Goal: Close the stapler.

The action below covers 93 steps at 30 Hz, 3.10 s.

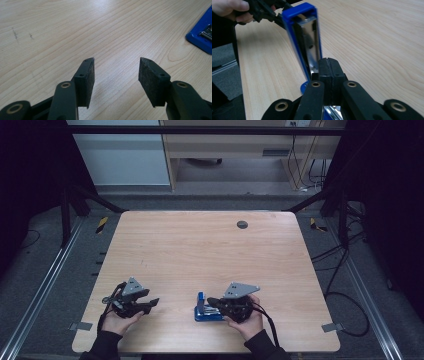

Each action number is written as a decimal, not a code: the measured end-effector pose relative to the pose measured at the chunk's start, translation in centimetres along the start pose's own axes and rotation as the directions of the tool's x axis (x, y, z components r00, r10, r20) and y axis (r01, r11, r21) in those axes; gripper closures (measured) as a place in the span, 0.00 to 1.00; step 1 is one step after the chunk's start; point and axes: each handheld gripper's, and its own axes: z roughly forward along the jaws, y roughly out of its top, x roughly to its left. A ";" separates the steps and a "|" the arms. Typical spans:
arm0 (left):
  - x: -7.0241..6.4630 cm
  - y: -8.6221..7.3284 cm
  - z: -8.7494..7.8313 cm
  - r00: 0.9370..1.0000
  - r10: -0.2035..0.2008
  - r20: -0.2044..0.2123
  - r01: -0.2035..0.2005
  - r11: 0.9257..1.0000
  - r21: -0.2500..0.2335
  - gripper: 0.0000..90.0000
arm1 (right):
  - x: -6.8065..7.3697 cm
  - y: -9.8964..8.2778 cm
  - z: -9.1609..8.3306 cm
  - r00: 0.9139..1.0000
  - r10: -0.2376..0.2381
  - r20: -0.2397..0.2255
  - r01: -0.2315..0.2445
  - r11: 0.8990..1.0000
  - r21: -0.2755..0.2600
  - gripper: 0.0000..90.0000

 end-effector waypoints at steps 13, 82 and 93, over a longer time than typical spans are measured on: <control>0.0 -0.2 0.1 1.000 -0.012 0.000 0.012 1.000 0.002 0.50 | -1.1 0.4 -2.7 0.998 0.012 0.054 -0.009 0.999 -0.051 1.00; 0.0 -0.1 0.2 1.000 -0.018 -0.005 0.018 1.000 0.003 0.49 | 0.5 1.8 -3.2 0.991 0.058 0.121 -0.060 0.998 0.011 1.00; 0.0 -0.1 0.2 1.000 -0.016 -0.006 0.016 1.000 0.004 0.49 | -0.5 0.5 -4.0 0.988 0.078 0.137 -0.083 0.996 0.034 1.00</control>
